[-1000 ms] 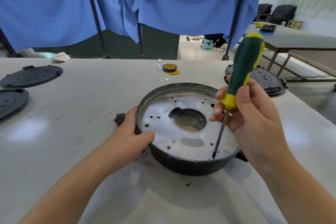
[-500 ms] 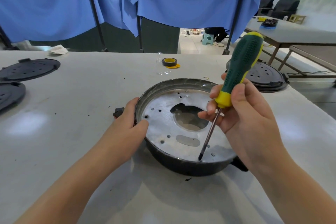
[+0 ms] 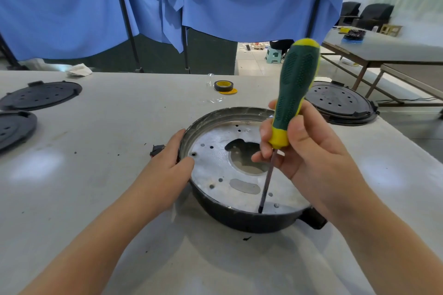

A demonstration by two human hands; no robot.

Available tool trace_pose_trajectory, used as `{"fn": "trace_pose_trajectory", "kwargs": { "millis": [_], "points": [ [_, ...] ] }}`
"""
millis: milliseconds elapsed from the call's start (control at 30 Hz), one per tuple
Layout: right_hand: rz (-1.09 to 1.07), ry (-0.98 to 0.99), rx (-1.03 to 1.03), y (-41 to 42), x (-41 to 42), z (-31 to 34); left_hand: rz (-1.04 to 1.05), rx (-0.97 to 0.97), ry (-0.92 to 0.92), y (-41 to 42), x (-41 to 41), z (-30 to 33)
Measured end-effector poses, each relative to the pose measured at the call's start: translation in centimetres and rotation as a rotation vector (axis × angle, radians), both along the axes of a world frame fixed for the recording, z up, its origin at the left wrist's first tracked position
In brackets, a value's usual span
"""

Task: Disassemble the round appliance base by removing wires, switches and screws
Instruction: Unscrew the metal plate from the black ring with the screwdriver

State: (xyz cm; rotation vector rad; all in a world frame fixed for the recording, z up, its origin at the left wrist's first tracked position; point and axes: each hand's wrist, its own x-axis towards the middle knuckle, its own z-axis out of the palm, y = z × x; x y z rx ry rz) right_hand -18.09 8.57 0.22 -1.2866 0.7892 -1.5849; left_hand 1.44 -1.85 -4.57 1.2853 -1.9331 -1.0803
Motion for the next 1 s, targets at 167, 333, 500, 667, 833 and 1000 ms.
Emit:
{"fn": "trace_pose_trajectory", "kwargs": {
  "millis": [167, 333, 500, 667, 833, 1000],
  "points": [
    [0.26, -0.037, 0.083, -0.6, 1.0, 0.8, -0.064, -0.018, -0.013, -0.6, -0.2, 0.3],
    [0.38, -0.099, 0.137, -1.0, 2.1, 0.9, -0.123, -0.027, -0.029, -0.8, -0.4, 1.0],
    [0.333, -0.124, 0.153, -0.7, 1.5, 1.6, 0.005, -0.217, -0.268, 0.3, -0.2, 2.0],
    [0.07, 0.062, 0.126, -0.4, 2.8, 1.3, -0.174, -0.392, -0.23, 3.9, -2.1, 3.6],
    [0.254, 0.004, 0.17, -0.8, 1.6, 1.9, -0.362, -0.476, -0.483, 4.9, -3.4, 3.1],
    [0.509, 0.003, 0.243, -1.9, 0.1, 2.4, -0.385, -0.444, -0.498, 4.6, -3.4, 3.5]
  ]
}}
